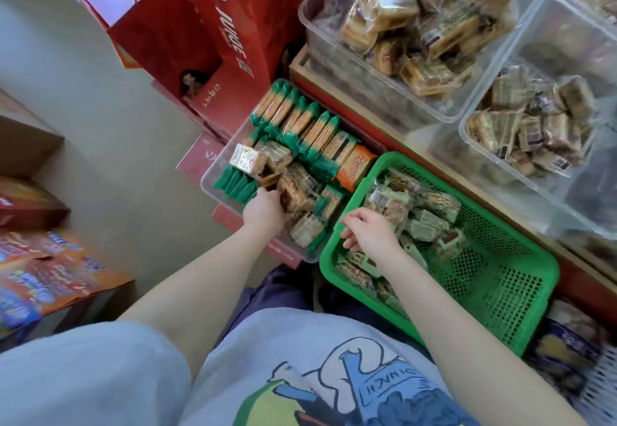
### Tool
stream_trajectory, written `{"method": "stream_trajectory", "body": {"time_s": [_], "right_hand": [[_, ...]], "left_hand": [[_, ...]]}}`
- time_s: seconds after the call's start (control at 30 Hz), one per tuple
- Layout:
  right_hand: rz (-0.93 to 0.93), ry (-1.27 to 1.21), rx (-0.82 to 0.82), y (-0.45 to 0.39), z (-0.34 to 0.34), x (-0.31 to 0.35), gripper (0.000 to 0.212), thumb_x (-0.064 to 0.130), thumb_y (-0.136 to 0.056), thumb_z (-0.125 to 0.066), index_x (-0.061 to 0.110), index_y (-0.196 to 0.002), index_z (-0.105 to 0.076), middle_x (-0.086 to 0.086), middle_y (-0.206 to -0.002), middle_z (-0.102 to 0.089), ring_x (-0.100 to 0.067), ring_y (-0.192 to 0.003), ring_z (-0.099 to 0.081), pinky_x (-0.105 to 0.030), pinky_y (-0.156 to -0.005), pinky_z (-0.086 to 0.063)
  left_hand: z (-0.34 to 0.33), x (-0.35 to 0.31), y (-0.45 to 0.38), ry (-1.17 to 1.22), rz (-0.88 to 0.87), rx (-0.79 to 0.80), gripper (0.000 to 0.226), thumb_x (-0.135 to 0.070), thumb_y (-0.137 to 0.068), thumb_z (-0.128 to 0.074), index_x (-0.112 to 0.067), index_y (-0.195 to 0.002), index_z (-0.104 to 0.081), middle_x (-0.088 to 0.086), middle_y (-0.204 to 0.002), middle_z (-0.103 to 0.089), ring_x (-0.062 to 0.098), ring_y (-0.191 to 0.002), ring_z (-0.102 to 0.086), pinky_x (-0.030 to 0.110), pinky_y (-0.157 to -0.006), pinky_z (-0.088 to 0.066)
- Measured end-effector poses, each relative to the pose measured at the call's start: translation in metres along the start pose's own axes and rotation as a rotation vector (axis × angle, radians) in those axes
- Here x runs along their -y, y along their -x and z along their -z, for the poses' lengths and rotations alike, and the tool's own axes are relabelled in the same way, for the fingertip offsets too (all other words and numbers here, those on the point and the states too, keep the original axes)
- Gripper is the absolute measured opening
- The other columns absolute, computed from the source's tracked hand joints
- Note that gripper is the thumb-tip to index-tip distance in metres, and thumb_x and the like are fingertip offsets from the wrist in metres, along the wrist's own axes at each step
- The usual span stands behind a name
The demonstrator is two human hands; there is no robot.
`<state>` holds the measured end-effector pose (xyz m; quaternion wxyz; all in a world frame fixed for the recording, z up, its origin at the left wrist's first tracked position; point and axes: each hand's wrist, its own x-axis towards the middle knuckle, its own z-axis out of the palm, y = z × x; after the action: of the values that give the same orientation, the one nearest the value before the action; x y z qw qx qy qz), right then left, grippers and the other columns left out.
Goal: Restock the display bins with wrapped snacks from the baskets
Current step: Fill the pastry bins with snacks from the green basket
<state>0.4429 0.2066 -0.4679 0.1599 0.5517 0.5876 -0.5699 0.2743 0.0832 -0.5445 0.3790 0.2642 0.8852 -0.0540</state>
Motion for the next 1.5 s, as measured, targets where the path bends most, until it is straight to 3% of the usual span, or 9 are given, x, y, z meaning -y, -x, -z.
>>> {"method": "stream_trajectory", "body": {"time_s": [0.1, 0.3, 0.43, 0.63, 0.87, 1.0, 1.2, 1.37, 1.5], "right_hand": [[-0.002, -0.005, -0.009, -0.001, 0.008, 0.003, 0.018, 0.020, -0.103, -0.050, 0.013, -0.103, -0.066, -0.008, -0.086, -0.070, -0.017, -0.068, -0.064, -0.031, -0.065, -0.054], [0.226, 0.123, -0.041, 0.013, 0.013, 0.019, 0.012, 0.019, -0.101, -0.053, 0.021, -0.105, -0.064, -0.001, -0.098, -0.067, -0.016, -0.078, -0.065, -0.040, -0.080, -0.058], [0.599, 0.385, 0.012, 0.027, 0.017, 0.032, 0.063, 0.022, -0.092, -0.069, 0.039, -0.146, -0.040, 0.010, -0.142, -0.047, -0.011, -0.121, -0.052, -0.032, -0.097, -0.048], [0.625, 0.253, -0.082, 0.041, 0.057, 0.050, 0.027, 0.034, -0.091, -0.073, 0.024, -0.115, -0.065, 0.007, -0.100, -0.068, -0.013, -0.089, -0.062, -0.029, -0.075, -0.048], [0.275, -0.867, -0.448, 0.034, 0.166, 0.061, 0.034, 0.041, -0.104, -0.049, 0.009, -0.106, -0.058, -0.007, -0.066, -0.066, -0.020, -0.053, -0.062, -0.028, -0.048, -0.050], [0.197, -1.151, -0.514, 0.012, 0.202, 0.058, 0.036, 0.040, -0.104, -0.049, 0.008, -0.120, -0.050, -0.010, -0.078, -0.068, -0.020, -0.059, -0.066, -0.032, -0.059, -0.058], [0.232, -0.909, -0.546, 0.015, 0.167, 0.054, 0.013, 0.010, -0.101, -0.046, 0.008, -0.103, -0.059, -0.009, -0.069, -0.066, -0.022, -0.056, -0.063, -0.032, -0.055, -0.055], [0.167, -0.548, -0.329, 0.025, 0.092, 0.036, 0.020, 0.008, -0.103, -0.043, 0.010, -0.098, -0.063, -0.009, -0.074, -0.068, -0.023, -0.064, -0.064, -0.033, -0.060, -0.056], [0.017, -0.233, -0.121, 0.018, 0.041, 0.011, 0.020, 0.014, -0.104, -0.046, 0.015, -0.100, -0.065, -0.012, -0.090, -0.071, -0.020, -0.071, -0.066, -0.039, -0.074, -0.058]], "left_hand": [[0.013, 0.007, 0.005, 0.184, 0.018, 0.012, 0.014, -0.005, -0.084, -0.058, -0.017, -0.078, -0.060, 0.011, -0.115, -0.058, 0.024, -0.071, -0.060, 0.030, -0.046, -0.042], [0.065, 0.008, 0.055, 1.003, 0.068, 0.162, 0.022, -0.015, -0.090, -0.067, -0.027, -0.108, -0.071, -0.001, -0.124, -0.063, 0.017, -0.089, -0.068, 0.026, -0.062, -0.052], [0.090, -0.015, 0.075, 1.409, 0.046, 0.421, 0.019, -0.021, -0.096, -0.063, -0.015, -0.113, -0.069, 0.014, -0.113, -0.073, 0.027, -0.096, -0.074, 0.036, -0.079, -0.059], [0.112, -0.075, 0.074, 1.273, -0.007, 0.470, 0.045, -0.047, -0.102, -0.045, -0.009, -0.113, -0.066, 0.020, -0.100, -0.074, 0.033, -0.077, -0.070, 0.032, -0.067, -0.060], [0.098, -0.090, 0.034, 0.955, -0.031, 0.161, 0.032, -0.031, -0.102, -0.050, -0.015, -0.126, -0.063, 0.003, -0.101, -0.072, 0.020, -0.082, -0.073, 0.034, -0.076, -0.059], [0.076, -0.078, 0.019, 0.469, -0.112, 0.096, 0.028, -0.028, -0.100, -0.049, -0.023, -0.122, -0.064, 0.000, -0.093, -0.069, 0.019, -0.071, -0.064, 0.030, -0.058, -0.054], [0.033, -0.045, -0.002, -0.348, -0.376, 0.063, 0.059, -0.020, -0.097, -0.051, -0.026, -0.153, -0.035, 0.006, -0.155, -0.038, 0.031, -0.143, -0.030, 0.052, -0.110, -0.036], [0.027, -0.034, 0.003, -0.665, -0.458, -0.103, 0.056, -0.024, -0.098, -0.052, -0.024, -0.152, -0.036, 0.007, -0.148, -0.046, 0.028, -0.135, -0.034, 0.039, -0.099, -0.037], [0.044, -0.035, 0.000, -0.455, -0.336, -0.164, 0.016, -0.029, -0.089, -0.066, -0.026, -0.105, -0.070, 0.000, -0.115, -0.066, 0.021, -0.112, -0.051, 0.036, -0.097, -0.037]]}}
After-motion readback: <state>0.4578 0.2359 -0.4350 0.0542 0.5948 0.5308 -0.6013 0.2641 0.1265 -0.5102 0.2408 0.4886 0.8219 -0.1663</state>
